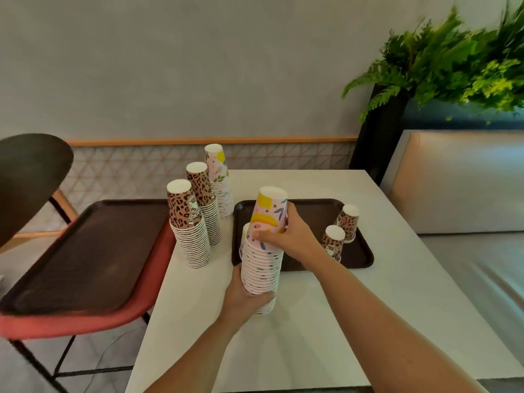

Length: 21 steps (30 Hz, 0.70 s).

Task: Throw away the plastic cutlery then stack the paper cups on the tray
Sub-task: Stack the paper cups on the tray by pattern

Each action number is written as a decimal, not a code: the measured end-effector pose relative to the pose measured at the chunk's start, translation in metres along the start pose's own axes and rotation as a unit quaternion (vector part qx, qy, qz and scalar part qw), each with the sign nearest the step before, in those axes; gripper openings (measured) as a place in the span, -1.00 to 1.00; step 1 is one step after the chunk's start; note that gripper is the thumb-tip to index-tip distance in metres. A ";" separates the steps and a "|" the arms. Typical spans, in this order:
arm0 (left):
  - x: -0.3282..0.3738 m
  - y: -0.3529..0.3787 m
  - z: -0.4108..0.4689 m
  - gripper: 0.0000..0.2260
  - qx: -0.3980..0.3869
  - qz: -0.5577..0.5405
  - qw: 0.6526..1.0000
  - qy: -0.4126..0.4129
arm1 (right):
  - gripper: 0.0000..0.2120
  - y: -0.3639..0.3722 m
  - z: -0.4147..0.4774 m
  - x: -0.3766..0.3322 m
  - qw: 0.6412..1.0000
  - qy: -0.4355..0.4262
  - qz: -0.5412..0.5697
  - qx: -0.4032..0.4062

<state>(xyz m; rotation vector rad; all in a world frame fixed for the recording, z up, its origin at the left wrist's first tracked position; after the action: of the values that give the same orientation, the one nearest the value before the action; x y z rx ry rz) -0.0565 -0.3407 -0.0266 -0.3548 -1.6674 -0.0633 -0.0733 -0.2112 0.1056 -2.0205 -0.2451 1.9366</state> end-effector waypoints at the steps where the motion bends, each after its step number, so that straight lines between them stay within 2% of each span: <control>1: 0.002 0.003 -0.003 -0.17 0.005 -0.001 1.000 -0.004 | -0.33 -0.003 -0.002 -0.001 1.000 -0.003 0.002 -0.006; 7: 0.011 0.018 -0.012 -0.07 0.031 0.000 0.999 -0.010 | -0.35 -0.021 -0.006 -0.008 1.000 -0.020 0.001 -0.015; 13: 0.021 0.013 -0.001 -0.09 0.049 -0.006 0.999 -0.008 | -0.36 -0.020 0.009 -0.022 0.999 -0.042 0.001 -0.024; 17: 0.026 0.003 0.018 -0.20 0.046 -0.016 0.999 0.006 | -0.38 -0.015 0.030 -0.027 0.999 -0.052 0.004 -0.011; 21: 0.024 -0.006 0.035 -0.19 0.044 -0.024 0.999 0.011 | -0.36 -0.007 0.048 -0.031 0.998 -0.060 -0.006 -0.007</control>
<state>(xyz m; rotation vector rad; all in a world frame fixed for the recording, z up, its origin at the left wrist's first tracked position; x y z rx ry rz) -0.0936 -0.3332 -0.0063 -0.2471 -1.6513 -0.0281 -0.1218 -0.2101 0.1359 -1.9089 -0.2999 2.0561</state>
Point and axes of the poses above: each hand's wrist, its own z-axis towards the middle knuckle, its own y-axis out of the palm, x = y × z, the point moved 8 cm from there along z, towards the middle knuckle
